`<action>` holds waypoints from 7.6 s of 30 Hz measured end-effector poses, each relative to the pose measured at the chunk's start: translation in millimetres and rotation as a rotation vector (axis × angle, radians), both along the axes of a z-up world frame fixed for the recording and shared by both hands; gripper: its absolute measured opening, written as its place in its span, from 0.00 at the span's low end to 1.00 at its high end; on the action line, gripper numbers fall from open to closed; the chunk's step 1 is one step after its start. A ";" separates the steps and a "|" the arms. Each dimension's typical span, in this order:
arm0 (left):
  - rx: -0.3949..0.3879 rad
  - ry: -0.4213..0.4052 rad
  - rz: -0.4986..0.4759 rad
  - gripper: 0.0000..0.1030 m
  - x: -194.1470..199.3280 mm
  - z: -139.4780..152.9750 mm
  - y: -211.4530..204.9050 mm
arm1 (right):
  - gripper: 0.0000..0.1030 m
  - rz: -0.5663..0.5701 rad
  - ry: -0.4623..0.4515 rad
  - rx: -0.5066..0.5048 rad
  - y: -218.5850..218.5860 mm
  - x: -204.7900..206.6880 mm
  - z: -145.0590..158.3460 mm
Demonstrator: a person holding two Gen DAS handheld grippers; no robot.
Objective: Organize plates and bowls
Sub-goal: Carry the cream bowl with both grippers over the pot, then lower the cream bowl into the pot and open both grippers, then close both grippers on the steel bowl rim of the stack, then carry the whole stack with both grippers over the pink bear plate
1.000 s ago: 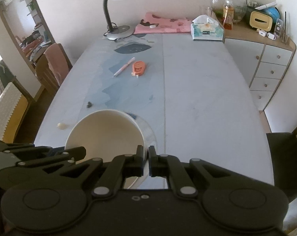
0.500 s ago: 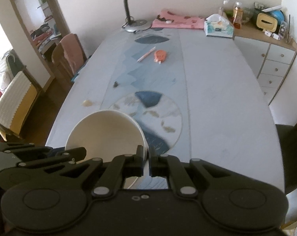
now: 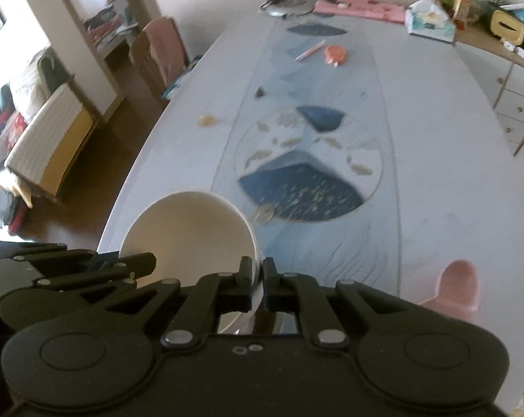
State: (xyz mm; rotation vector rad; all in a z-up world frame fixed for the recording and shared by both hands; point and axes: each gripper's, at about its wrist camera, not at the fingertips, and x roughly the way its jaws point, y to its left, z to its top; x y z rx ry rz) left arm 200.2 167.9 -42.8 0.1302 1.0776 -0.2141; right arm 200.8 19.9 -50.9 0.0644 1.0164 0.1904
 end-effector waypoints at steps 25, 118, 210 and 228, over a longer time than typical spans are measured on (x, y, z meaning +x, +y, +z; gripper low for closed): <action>0.042 0.020 -0.026 0.06 -15.0 -55.9 23.3 | 0.08 0.075 0.089 -0.047 34.7 -18.2 -48.3; -0.253 0.084 0.094 0.31 3.5 -109.9 101.5 | 0.42 0.052 0.108 0.116 -46.2 -0.6 -111.5; -0.161 0.202 -0.270 0.09 -32.5 -66.4 -172.5 | 0.09 -0.395 0.226 0.153 -264.9 -99.5 -68.7; -0.130 0.198 -0.288 0.10 -31.3 -77.7 -177.2 | 0.10 -0.401 0.245 0.147 -265.9 -95.7 -82.4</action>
